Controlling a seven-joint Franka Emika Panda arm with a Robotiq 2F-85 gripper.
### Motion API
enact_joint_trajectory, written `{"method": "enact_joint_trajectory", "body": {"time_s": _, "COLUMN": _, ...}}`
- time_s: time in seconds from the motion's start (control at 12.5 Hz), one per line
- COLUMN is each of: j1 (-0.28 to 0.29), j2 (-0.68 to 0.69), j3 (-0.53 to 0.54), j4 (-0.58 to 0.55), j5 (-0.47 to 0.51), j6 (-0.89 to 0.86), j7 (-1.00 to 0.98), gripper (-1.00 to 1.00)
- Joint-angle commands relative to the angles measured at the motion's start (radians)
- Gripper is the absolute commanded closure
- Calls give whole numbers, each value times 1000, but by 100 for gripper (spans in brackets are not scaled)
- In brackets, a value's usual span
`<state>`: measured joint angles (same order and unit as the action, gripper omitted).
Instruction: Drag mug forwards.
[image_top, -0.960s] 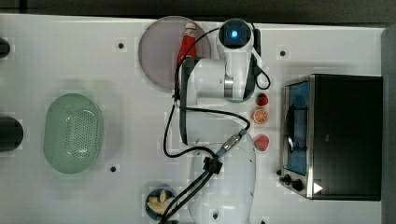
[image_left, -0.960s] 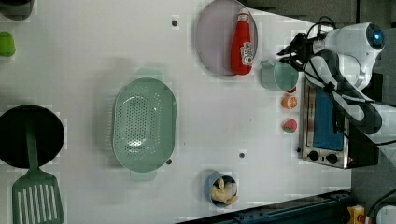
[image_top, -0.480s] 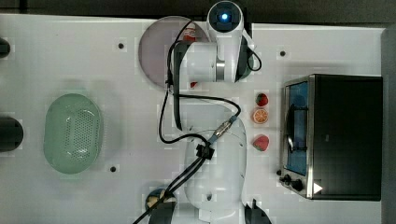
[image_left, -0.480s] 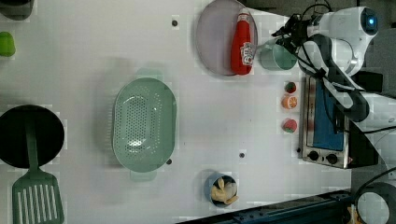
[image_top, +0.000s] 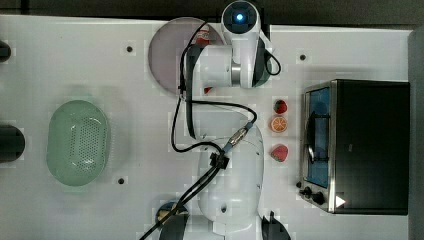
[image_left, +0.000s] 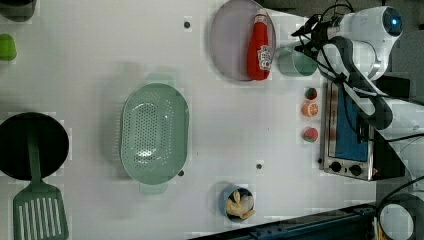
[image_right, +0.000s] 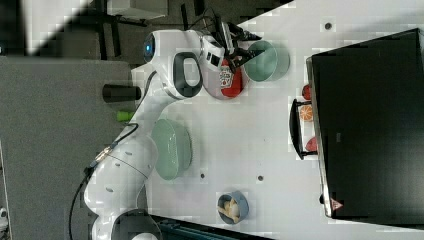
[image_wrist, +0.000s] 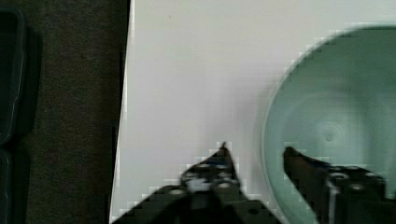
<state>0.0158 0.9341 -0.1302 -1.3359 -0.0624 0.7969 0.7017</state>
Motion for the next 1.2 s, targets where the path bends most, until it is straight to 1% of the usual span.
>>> {"method": "enact_joint_trajectory", "body": {"time_s": 0.08, "j1": 0, "j2": -70, "j3": -25, "j4": 12, "j5": 15, "j6": -16, "j7": 7, "gripper": -55}}
{"method": "enact_joint_trajectory", "body": {"time_s": 0.24, "j1": 4, "j2": -129, "j3": -21, "j4": 12, "j5": 15, "j6": -66, "j7": -50, "gripper": -98}}
{"method": "enact_joint_trajectory", "body": {"time_s": 0.48, "j1": 10, "j2": -256, "j3": -21, "j4": 10, "j5": 15, "j6": -223, "j7": -189, "gripper": -100}}
{"method": "enact_joint_trajectory", "body": {"time_s": 0.56, "j1": 13, "j2": -308, "j3": -21, "j4": 5, "j5": 15, "j6": -311, "j7": -230, "gripper": -100}}
{"method": "enact_joint_trajectory", "body": {"time_s": 0.8, "j1": 14, "j2": -467, "j3": -20, "j4": 1, "j5": 15, "j6": -653, "j7": -353, "gripper": -100}}
{"method": "enact_joint_trajectory", "body": {"time_s": 0.96, "j1": 14, "j2": -564, "j3": -20, "j4": -13, "j5": 15, "j6": -815, "j7": -399, "gripper": -100}}
{"method": "enact_joint_trajectory", "body": {"time_s": 1.04, "j1": 14, "j2": -614, "j3": -20, "j4": -31, "j5": 15, "j6": -857, "j7": -405, "gripper": -100}}
{"method": "enact_joint_trajectory", "body": {"time_s": 1.2, "j1": 15, "j2": -714, "j3": -18, "j4": -98, "j5": 15, "j6": -868, "j7": -409, "gripper": -100}}
